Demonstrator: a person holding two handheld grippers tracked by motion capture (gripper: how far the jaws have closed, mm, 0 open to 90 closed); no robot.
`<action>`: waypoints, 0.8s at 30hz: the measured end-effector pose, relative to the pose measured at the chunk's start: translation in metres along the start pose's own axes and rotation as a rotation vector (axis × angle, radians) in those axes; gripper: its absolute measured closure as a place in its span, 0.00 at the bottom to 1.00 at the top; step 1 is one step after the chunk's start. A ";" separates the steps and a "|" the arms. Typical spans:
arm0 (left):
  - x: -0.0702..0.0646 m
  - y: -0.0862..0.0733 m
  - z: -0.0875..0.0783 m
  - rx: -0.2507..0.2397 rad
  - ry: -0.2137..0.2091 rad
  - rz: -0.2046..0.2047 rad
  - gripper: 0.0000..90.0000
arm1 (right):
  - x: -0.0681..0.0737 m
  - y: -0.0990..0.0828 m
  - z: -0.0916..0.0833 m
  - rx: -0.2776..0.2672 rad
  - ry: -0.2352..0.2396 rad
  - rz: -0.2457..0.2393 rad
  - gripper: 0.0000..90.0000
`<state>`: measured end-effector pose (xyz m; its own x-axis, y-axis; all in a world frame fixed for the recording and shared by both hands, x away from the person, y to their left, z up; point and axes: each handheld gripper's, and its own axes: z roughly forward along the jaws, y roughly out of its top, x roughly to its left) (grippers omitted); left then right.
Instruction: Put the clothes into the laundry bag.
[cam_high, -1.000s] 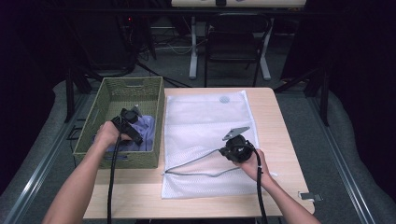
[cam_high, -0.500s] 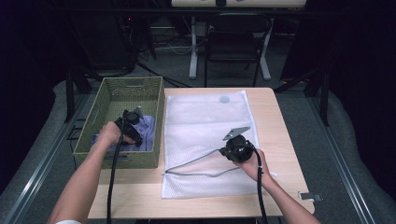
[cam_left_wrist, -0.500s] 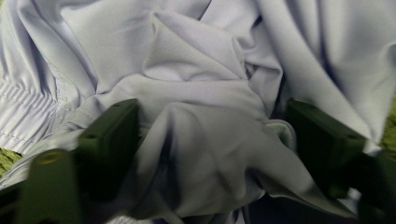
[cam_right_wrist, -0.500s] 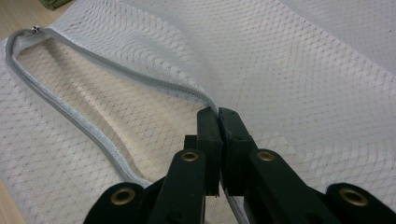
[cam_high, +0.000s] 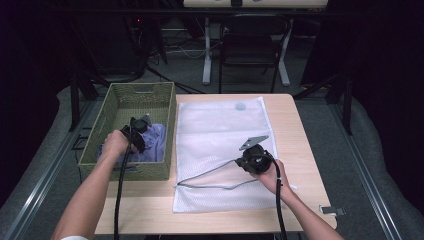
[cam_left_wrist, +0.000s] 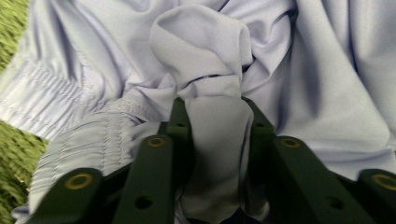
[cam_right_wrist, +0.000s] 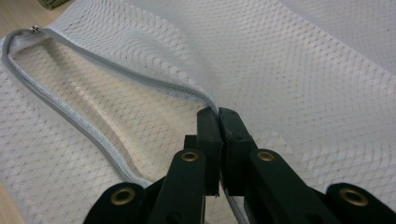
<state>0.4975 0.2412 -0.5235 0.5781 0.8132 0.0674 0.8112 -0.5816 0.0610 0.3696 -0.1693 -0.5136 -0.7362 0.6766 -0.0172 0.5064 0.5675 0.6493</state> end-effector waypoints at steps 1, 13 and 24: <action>0.001 -0.002 -0.002 -0.011 -0.002 -0.002 0.82 | -0.001 0.000 0.000 0.000 -0.001 -0.001 0.98; 0.010 -0.023 -0.040 -0.141 -0.022 -0.018 0.86 | 0.000 0.000 0.000 0.000 -0.006 0.000 0.98; 0.018 -0.036 -0.076 -0.227 -0.024 -0.036 0.87 | -0.001 0.000 0.000 0.002 -0.008 0.006 0.98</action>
<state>0.4726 0.2753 -0.4489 0.5530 0.8323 0.0377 0.7922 -0.5393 0.2855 0.3707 -0.1699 -0.5135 -0.7299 0.6833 -0.0194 0.5112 0.5645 0.6480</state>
